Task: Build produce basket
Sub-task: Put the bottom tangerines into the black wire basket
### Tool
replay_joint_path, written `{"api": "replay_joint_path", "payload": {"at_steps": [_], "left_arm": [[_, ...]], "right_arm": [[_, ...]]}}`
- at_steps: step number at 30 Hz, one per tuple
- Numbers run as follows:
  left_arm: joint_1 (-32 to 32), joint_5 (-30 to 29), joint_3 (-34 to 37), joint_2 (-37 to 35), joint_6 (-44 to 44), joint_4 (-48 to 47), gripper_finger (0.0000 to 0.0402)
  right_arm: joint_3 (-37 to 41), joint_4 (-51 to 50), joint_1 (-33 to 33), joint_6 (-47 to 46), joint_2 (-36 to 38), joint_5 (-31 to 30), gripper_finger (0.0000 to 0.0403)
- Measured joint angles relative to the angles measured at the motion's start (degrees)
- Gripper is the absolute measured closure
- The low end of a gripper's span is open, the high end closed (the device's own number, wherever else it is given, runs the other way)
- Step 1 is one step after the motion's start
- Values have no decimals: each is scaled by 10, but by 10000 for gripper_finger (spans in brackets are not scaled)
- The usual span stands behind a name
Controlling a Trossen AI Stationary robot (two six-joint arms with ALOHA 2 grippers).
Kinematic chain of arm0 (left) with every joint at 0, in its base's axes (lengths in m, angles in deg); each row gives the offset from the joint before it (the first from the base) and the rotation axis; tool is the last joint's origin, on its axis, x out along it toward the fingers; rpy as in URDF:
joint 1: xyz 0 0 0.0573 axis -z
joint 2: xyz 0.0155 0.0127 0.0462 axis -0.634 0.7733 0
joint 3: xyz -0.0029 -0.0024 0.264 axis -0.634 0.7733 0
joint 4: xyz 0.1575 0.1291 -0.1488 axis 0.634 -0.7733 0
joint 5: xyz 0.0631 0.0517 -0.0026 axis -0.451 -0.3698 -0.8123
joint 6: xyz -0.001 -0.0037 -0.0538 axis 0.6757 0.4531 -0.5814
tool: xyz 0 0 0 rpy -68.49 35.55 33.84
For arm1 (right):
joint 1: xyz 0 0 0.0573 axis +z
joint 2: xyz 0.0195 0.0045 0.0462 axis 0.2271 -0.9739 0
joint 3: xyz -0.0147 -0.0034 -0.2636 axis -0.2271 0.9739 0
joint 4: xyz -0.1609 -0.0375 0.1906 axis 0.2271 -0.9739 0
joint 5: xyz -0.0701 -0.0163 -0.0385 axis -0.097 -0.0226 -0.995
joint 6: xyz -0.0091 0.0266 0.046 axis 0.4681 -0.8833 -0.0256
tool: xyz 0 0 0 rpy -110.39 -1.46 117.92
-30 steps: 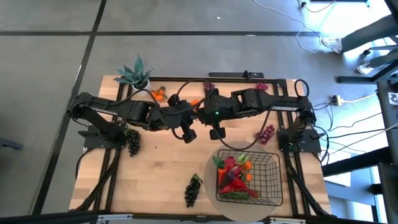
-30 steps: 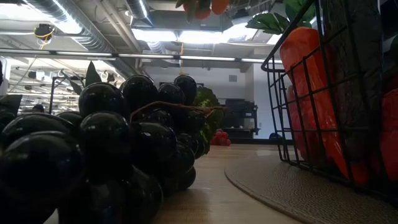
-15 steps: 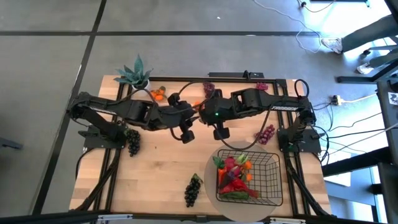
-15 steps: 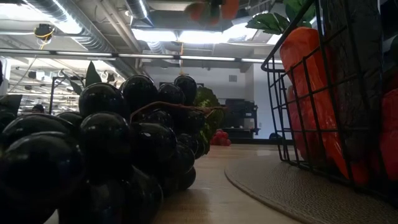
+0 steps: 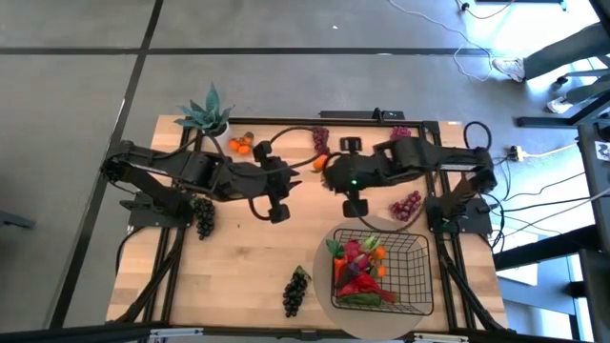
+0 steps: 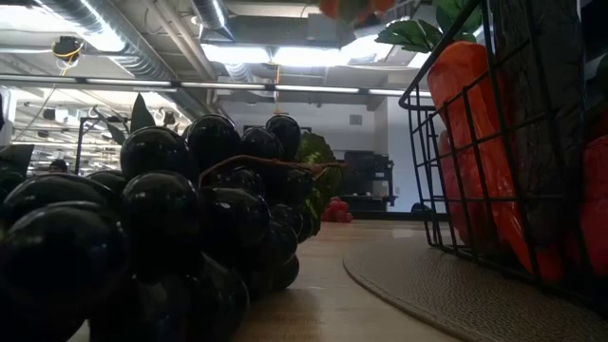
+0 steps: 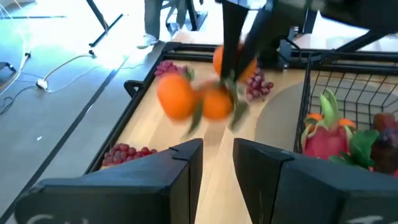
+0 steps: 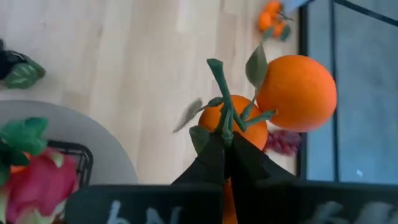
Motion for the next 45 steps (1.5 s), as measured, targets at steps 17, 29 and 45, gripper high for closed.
{"api": "replay_joint_path", "payload": {"at_steps": [17,29,45], "left_arm": [[8,1,-1,-9,-3,-8,324],[9,1,-1,-12,-3,-7,324],[9,113,-1,-12,-4,-7,324]], "right_arm": [[0,-101,171,-299,136,41,403],[21,-99,314,-511,149,-3,403],[276,-16,426,-888,151,54,403]]}}
